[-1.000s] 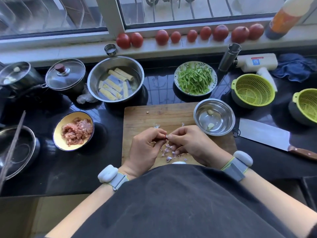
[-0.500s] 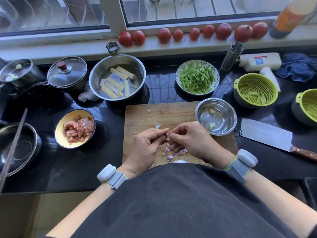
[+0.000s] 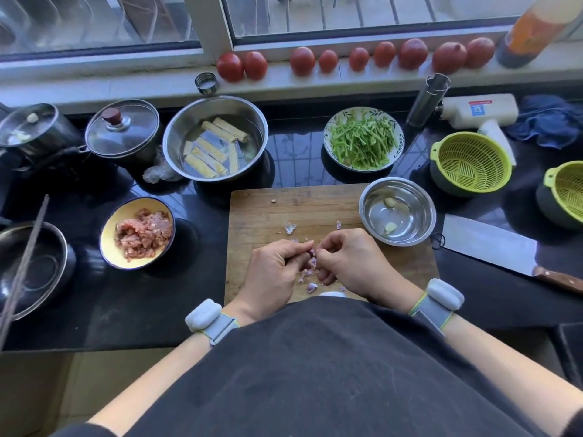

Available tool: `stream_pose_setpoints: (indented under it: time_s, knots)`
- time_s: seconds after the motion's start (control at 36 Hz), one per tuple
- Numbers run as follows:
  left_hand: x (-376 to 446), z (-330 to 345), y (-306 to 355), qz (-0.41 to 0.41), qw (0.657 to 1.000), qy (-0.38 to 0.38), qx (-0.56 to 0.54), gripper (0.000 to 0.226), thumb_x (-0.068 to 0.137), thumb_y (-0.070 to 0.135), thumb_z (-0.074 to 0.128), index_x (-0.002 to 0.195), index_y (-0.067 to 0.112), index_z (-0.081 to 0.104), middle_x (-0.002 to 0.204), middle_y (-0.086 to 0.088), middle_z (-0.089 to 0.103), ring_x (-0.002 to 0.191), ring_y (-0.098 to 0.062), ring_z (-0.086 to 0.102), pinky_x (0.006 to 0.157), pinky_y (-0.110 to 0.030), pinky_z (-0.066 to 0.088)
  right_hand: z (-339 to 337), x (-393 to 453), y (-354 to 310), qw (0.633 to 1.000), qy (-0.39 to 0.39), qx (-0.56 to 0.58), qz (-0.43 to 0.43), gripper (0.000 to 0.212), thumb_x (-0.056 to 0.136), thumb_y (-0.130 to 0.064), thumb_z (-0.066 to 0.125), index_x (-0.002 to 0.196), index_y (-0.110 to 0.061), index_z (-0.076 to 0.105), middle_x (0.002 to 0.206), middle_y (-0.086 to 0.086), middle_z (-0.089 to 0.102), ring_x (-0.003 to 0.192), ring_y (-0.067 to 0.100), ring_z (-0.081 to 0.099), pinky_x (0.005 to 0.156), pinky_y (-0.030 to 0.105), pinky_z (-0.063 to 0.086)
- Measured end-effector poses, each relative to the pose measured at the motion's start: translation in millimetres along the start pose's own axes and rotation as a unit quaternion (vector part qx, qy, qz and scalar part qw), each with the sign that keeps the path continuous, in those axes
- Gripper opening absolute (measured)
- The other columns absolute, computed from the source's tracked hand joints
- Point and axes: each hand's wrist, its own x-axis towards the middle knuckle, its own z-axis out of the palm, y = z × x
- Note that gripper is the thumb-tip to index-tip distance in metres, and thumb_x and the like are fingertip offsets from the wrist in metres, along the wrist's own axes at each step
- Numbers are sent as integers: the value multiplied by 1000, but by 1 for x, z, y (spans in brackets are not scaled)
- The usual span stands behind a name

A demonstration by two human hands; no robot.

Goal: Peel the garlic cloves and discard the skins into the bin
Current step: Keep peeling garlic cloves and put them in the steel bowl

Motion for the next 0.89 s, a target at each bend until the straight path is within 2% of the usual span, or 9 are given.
stream_pose_setpoints:
  time_s: [0.28,0.44,0.53,0.67,0.78,0.89]
  knots:
    - [-2,1,-1,-11,1000,-8,-16,24,90,-4,67,109,7,77,96,-2,76,77,-5,71,74,-14,53,2,0,-1,999,-6,31,33,15,88,-7,65,77,3,67,59,11,68,53,27,68,61,41,61]
    - [-5,3,-4,-18,1000,-1,-23,26,90,-3,67,109,11,78,94,1,76,80,-6,71,76,-14,53,3,-2,-3,996,-12,72,61,15,89,-4,64,76,2,67,59,12,67,54,26,64,52,30,56]
    - [-5,4,-5,-15,1000,1,-27,24,90,-2,67,108,11,78,95,1,76,81,-9,72,77,-21,55,4,-3,-4,994,-11,89,70,15,89,-2,63,74,1,66,59,13,65,51,24,62,48,27,53]
    - [-7,7,0,5,999,-15,-29,26,91,-3,66,108,14,78,99,5,76,85,-6,72,79,-19,56,3,-4,-4,986,-14,131,99,11,88,4,59,79,5,65,65,18,64,48,21,59,46,26,52]
    - [-5,5,0,-33,997,13,-70,26,94,3,65,113,16,76,99,7,77,87,-6,72,82,-20,55,0,-5,-3,968,-43,227,95,13,96,-3,64,91,9,67,71,15,69,56,19,66,57,29,59]
    - [-5,3,1,-91,985,9,-143,25,96,3,63,114,16,75,102,2,78,93,-15,74,90,-33,58,1,-5,-4,971,-50,223,78,10,95,-2,66,94,7,69,80,19,71,66,23,71,63,29,62]
